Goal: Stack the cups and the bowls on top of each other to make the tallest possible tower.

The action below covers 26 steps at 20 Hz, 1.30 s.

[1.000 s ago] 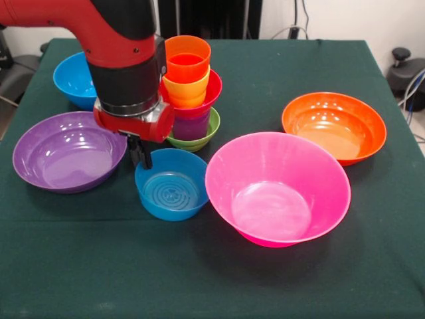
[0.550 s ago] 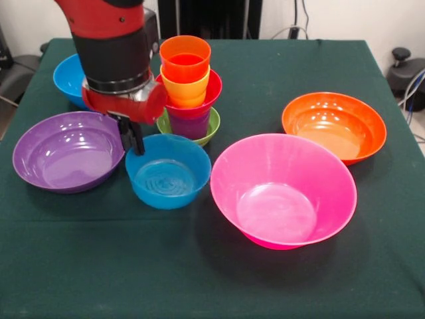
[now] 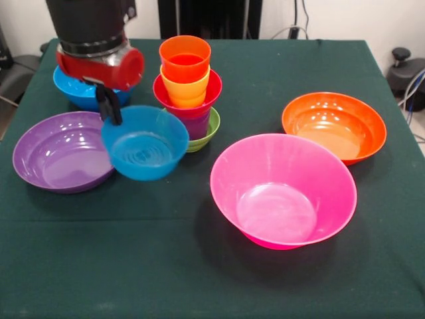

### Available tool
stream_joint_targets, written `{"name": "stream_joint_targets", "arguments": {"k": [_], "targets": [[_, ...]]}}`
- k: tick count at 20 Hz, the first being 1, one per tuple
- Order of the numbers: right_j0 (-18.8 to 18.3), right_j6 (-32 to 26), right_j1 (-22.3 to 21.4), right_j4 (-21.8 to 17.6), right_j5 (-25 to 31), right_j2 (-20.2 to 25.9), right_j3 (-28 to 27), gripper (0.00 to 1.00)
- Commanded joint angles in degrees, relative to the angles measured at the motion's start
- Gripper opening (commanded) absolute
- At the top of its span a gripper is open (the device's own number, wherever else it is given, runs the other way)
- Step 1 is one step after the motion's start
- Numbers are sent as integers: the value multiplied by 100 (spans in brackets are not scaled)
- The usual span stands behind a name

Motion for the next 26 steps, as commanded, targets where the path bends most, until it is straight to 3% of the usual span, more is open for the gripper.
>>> {"name": "stream_joint_targets", "arguments": {"k": [1,13,19,26], "targets": [[-177,-396,-273,-38,-374,-47,747,0],[-1099,-635,-544,-306,-902,2,1447,0],[-985,-666,-682,-595,-851,-72,1738,0],[-906,-580,-716,-661,-1055,126,2185,0]]}}
